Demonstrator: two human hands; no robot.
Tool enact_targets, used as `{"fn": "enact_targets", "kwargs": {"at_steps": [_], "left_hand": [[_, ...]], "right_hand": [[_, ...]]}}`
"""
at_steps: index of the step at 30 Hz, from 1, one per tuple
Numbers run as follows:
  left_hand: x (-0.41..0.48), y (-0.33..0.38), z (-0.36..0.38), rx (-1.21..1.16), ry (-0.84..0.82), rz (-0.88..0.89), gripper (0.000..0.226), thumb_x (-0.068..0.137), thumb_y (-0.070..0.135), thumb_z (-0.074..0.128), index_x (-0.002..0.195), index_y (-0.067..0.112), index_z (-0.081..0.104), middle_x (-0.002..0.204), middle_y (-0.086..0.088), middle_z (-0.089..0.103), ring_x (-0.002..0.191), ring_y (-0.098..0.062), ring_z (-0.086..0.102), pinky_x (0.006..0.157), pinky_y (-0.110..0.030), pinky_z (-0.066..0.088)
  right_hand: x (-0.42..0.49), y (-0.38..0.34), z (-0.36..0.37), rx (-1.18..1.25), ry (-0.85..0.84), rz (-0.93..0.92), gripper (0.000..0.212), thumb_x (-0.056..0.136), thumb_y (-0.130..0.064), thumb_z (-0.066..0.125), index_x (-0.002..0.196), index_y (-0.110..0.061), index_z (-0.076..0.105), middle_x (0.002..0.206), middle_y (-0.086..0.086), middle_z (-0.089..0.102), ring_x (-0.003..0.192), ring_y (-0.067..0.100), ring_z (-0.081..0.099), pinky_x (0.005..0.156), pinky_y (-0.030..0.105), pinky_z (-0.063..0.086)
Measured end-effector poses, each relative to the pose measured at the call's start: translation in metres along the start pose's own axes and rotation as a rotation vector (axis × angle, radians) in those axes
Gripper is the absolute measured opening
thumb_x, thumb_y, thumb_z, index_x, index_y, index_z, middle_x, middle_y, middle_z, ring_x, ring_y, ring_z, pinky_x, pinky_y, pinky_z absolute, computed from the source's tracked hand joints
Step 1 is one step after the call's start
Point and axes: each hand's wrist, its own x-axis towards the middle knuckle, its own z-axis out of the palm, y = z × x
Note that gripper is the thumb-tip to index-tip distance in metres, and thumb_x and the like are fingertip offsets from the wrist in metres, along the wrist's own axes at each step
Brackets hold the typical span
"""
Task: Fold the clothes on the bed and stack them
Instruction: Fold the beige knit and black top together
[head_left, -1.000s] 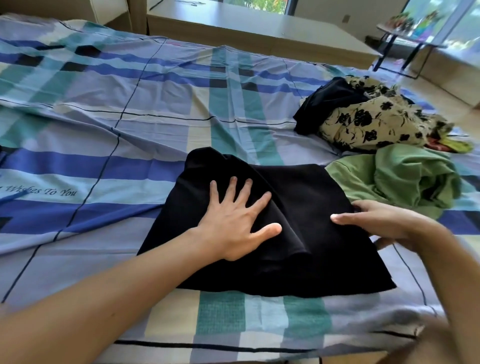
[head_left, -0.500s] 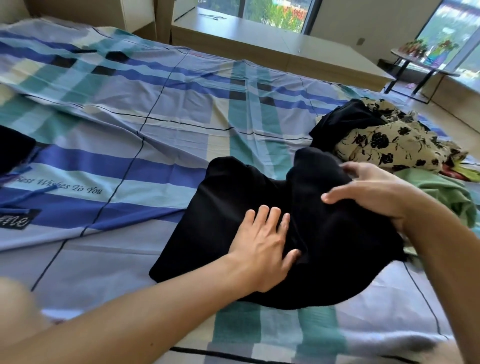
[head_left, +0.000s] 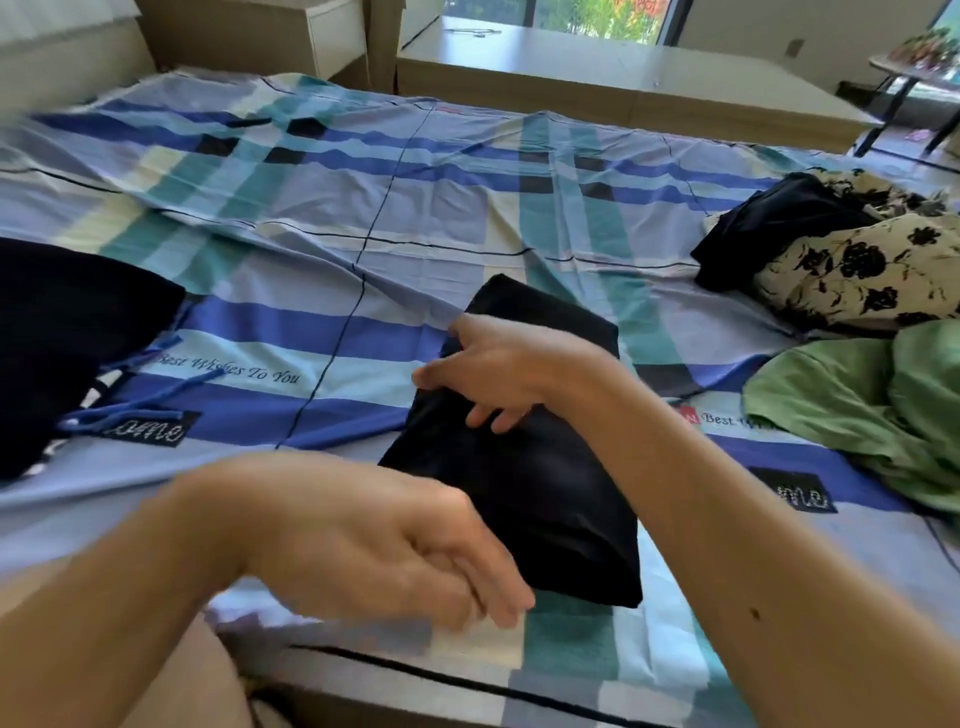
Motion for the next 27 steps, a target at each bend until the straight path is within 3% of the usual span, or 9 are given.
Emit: {"fn": "enact_targets", "kwargs": {"at_steps": [4, 7, 9, 12, 14, 17, 21, 23, 27], "left_hand": [[0.003, -0.014, -0.036, -0.235, 0.540, 0.233, 0.019, 0.090, 0.021, 0.052, 0.089, 0.013, 0.069, 0.082, -0.003, 0.073, 0.073, -0.016, 0.067, 0.065, -0.029, 0.048], [0.045, -0.034, -0.033, 0.093, 0.977, 0.119, 0.004, 0.093, 0.029, 0.057, 0.092, 0.025, 0.060, 0.086, 0.007, 0.063, 0.079, -0.010, 0.057, 0.075, -0.032, 0.048], [0.067, -0.049, -0.019, 0.397, 0.855, -0.063, 0.026, 0.093, 0.037, 0.059, 0.116, 0.026, 0.051, 0.109, 0.005, 0.052, 0.103, -0.015, 0.052, 0.093, -0.040, 0.046], [0.078, -0.054, -0.014, 0.641, 0.645, -0.280, 0.064, 0.092, 0.047, 0.056, 0.144, 0.027, 0.026, 0.127, 0.004, 0.033, 0.120, -0.022, 0.039, 0.098, -0.045, 0.045], [0.077, -0.048, -0.020, 0.646, 0.578, -0.346, 0.072, 0.089, 0.046, 0.056, 0.148, 0.029, 0.018, 0.129, 0.004, 0.032, 0.121, -0.023, 0.040, 0.095, -0.044, 0.047], [0.082, -0.035, -0.035, 0.637, 0.592, -0.452, 0.050, 0.091, 0.040, 0.050, 0.139, 0.026, 0.040, 0.128, 0.002, 0.045, 0.119, -0.025, 0.048, 0.095, -0.042, 0.045], [0.127, -0.032, -0.055, 0.694, 0.995, -0.198, 0.037, 0.097, 0.038, 0.043, 0.126, 0.021, 0.058, 0.130, -0.001, 0.052, 0.127, -0.023, 0.043, 0.104, -0.042, 0.039], [0.149, -0.042, -0.068, 0.691, 0.923, -0.083, 0.051, 0.101, 0.046, 0.033, 0.145, 0.024, 0.045, 0.153, 0.000, 0.039, 0.146, -0.020, 0.026, 0.120, -0.044, 0.020], [0.168, -0.081, -0.093, 0.494, 0.744, -0.315, 0.059, 0.103, 0.056, 0.023, 0.157, 0.032, 0.021, 0.167, 0.005, 0.012, 0.154, -0.013, -0.001, 0.122, -0.053, -0.006]], "right_hand": [[-0.006, 0.026, 0.005, 0.451, -0.129, -0.139, 0.028, 0.101, -0.010, 0.048, 0.128, -0.009, 0.056, 0.111, 0.014, 0.070, 0.100, 0.026, 0.070, 0.094, 0.039, 0.055], [-0.012, 0.045, 0.000, 0.704, -0.061, -0.209, 0.040, 0.094, 0.009, 0.043, 0.125, -0.008, 0.061, 0.109, 0.015, 0.072, 0.097, 0.022, 0.072, 0.088, 0.035, 0.059], [-0.007, 0.062, -0.007, 0.727, 0.219, -0.187, 0.043, 0.089, 0.012, 0.038, 0.117, -0.008, 0.063, 0.103, 0.014, 0.074, 0.087, 0.020, 0.072, 0.083, 0.036, 0.058], [-0.002, 0.097, -0.015, 0.420, 0.628, -0.224, 0.036, 0.088, -0.020, 0.050, 0.121, -0.027, 0.064, 0.120, -0.005, 0.069, 0.114, 0.011, 0.063, 0.106, 0.040, 0.047], [-0.004, 0.120, -0.004, 0.155, 0.548, -0.257, 0.052, 0.093, -0.045, 0.050, 0.145, -0.036, 0.046, 0.155, -0.006, 0.041, 0.146, 0.011, 0.031, 0.122, 0.041, 0.024], [-0.002, 0.141, 0.031, -0.233, 0.264, -0.169, 0.068, 0.099, -0.063, 0.034, 0.158, -0.042, 0.008, 0.167, -0.011, -0.010, 0.151, 0.008, -0.019, 0.123, 0.053, -0.005], [0.006, 0.139, 0.034, -0.236, 0.228, -0.097, 0.073, 0.096, -0.068, 0.028, 0.158, -0.042, 0.000, 0.167, -0.009, -0.015, 0.151, 0.010, -0.022, 0.121, 0.056, -0.011], [0.004, 0.133, 0.036, -0.230, 0.271, -0.081, 0.075, 0.096, -0.068, 0.027, 0.159, -0.037, 0.000, 0.167, -0.008, -0.015, 0.151, 0.010, -0.022, 0.121, 0.056, -0.011], [-0.026, 0.118, 0.057, -0.210, 0.290, -0.012, 0.083, 0.093, -0.072, 0.026, 0.159, -0.032, -0.005, 0.166, -0.006, -0.020, 0.150, 0.013, -0.026, 0.123, 0.055, -0.006]]}}
